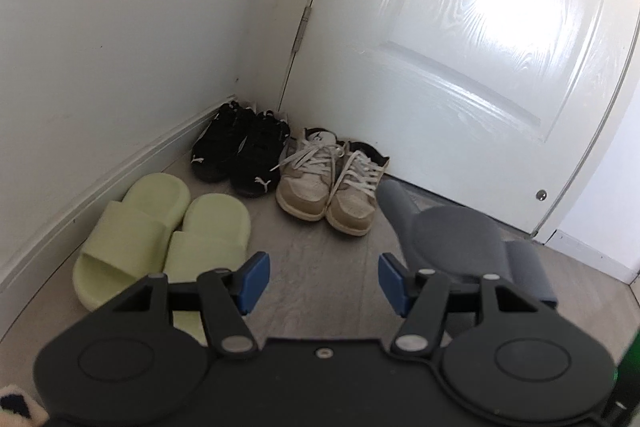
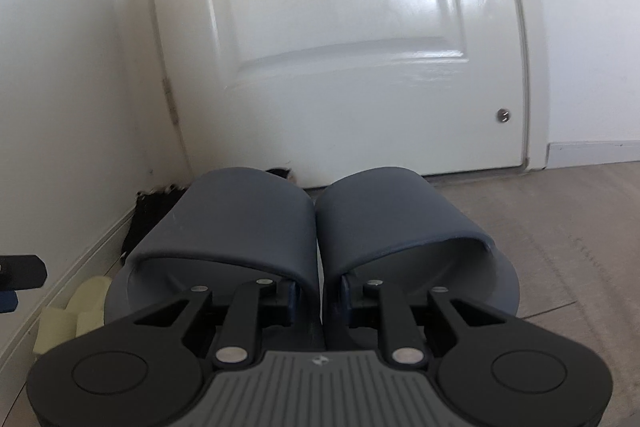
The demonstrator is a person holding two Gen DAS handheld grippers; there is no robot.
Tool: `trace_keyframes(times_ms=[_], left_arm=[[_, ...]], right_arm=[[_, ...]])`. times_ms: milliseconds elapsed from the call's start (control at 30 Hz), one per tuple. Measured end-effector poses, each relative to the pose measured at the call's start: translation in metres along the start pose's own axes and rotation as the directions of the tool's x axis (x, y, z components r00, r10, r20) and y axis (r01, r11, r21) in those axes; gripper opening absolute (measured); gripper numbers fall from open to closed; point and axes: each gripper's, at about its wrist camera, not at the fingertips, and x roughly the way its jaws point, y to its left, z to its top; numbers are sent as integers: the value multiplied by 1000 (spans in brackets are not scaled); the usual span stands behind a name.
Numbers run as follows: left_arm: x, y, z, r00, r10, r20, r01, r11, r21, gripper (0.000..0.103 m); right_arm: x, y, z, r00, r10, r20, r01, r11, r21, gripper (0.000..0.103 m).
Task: Organize scattered shoes
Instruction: 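Carry the dark grey slides with the right gripper toward the green slides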
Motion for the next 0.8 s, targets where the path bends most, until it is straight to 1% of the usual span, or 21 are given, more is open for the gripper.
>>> trace_keyframes(times_ms=[133, 233, 300, 500, 733, 800], left_arm=[[7, 13, -5, 1000, -9, -24, 9, 1000, -8, 61], [12, 22, -7, 999, -6, -38, 5, 999, -36, 61], [16, 30, -8, 999, -12, -49, 8, 997, -72, 61], [26, 37, -10, 996, -26, -80, 18, 995, -100, 61], [33, 40, -11, 995, -28, -99, 17, 994, -111, 61], [35, 41, -10, 994, -29, -105, 17, 993, -113, 61]], right_arm=[[18, 21, -20, 999, 10, -41, -10, 1000, 11, 23], [27, 29, -28, 998, 17, -57, -17, 1000, 3, 24], [33, 33, -34, 998, 20, -64, -21, 1000, -9, 24], [52, 43, -52, 996, 27, -86, -31, 999, -44, 24], [73, 56, -73, 993, 35, -112, -45, 995, -86, 25], [76, 56, -76, 993, 33, -112, -42, 996, -77, 25]])
